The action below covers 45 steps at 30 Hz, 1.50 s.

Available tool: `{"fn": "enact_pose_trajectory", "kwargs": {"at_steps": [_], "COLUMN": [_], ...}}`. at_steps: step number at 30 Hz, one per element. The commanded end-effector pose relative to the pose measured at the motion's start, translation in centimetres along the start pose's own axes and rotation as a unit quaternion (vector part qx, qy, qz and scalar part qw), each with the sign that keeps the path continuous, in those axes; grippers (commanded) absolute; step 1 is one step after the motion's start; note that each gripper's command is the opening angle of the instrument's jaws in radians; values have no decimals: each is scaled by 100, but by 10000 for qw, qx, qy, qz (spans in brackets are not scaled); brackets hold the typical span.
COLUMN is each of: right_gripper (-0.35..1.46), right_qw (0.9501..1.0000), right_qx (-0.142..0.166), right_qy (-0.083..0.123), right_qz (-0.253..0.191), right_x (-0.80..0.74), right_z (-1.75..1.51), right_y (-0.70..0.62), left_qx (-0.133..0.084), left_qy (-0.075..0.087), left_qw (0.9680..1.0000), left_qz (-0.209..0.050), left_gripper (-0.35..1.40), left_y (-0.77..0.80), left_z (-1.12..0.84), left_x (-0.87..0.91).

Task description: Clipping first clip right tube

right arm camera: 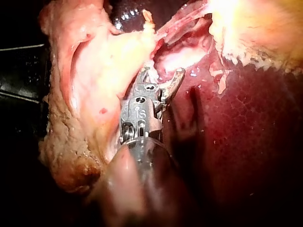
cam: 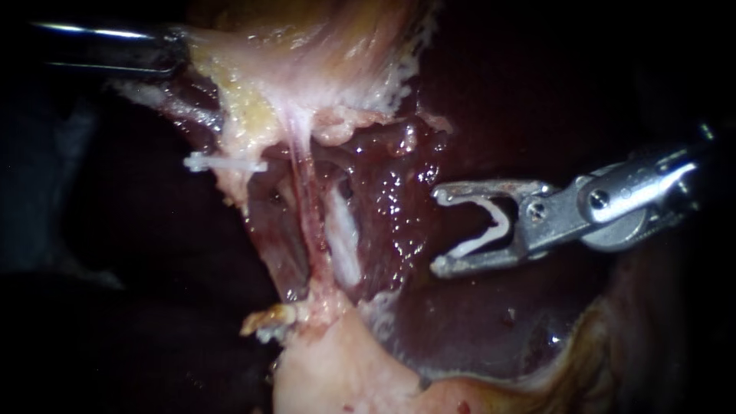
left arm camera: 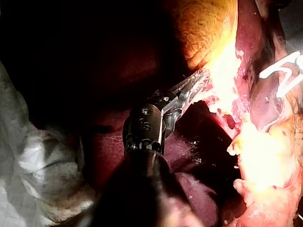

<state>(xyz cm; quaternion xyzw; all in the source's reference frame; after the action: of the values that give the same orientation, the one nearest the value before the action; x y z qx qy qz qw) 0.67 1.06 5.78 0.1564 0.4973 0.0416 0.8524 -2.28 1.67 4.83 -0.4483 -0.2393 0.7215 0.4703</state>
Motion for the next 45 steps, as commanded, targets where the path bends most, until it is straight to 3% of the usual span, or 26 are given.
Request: {"fn": "enact_pose_trajectory", "kwargs": {"at_steps": [1, 9, 13, 21, 26, 30, 39, 45], "right_gripper": [50, 50, 50, 49, 48, 47, 47, 46], "right_qw": [9999, 9972, 9955, 9880, 9841, 9817, 9752, 9689], "right_qx": [28, 236, 338, 536, 641, 755, 1044, 1177], "right_qy": [54, 280, 322, 629, 803, 824, 996, 1221], "right_qz": [110, 645, 826, 1308, 1450, 1543, 1678, 1801], "right_x": [2, 3, -6, -27, -31, -34, -36, -32], "right_z": [4, 34, 53, 86, 104, 121, 159, 170], "right_y": [-2, -7, -8, 0, 5, 7, 3, 5], "left_qx": [9, 35, 39, 29, 27, 30, 29, 29], "left_qy": [-2, 11, 14, 9, 9, 11, 11, 11], "left_qw": [10000, 10000, 10000, 10000, 10000, 10000, 10000, 10000], "left_qz": [6, 5, 6, 6, 10, 17, 20, 23], "left_gripper": [-35, -35, -35, -35, -35, -35, -35, -35], "left_y": [0, 1, 1, 1, 0, -2, -5, -7], "left_z": [1, 4, 5, 6, 7, 8, 9, 9], "left_x": [-1, -1, -2, -2, -2, -4, -4, -5]}}
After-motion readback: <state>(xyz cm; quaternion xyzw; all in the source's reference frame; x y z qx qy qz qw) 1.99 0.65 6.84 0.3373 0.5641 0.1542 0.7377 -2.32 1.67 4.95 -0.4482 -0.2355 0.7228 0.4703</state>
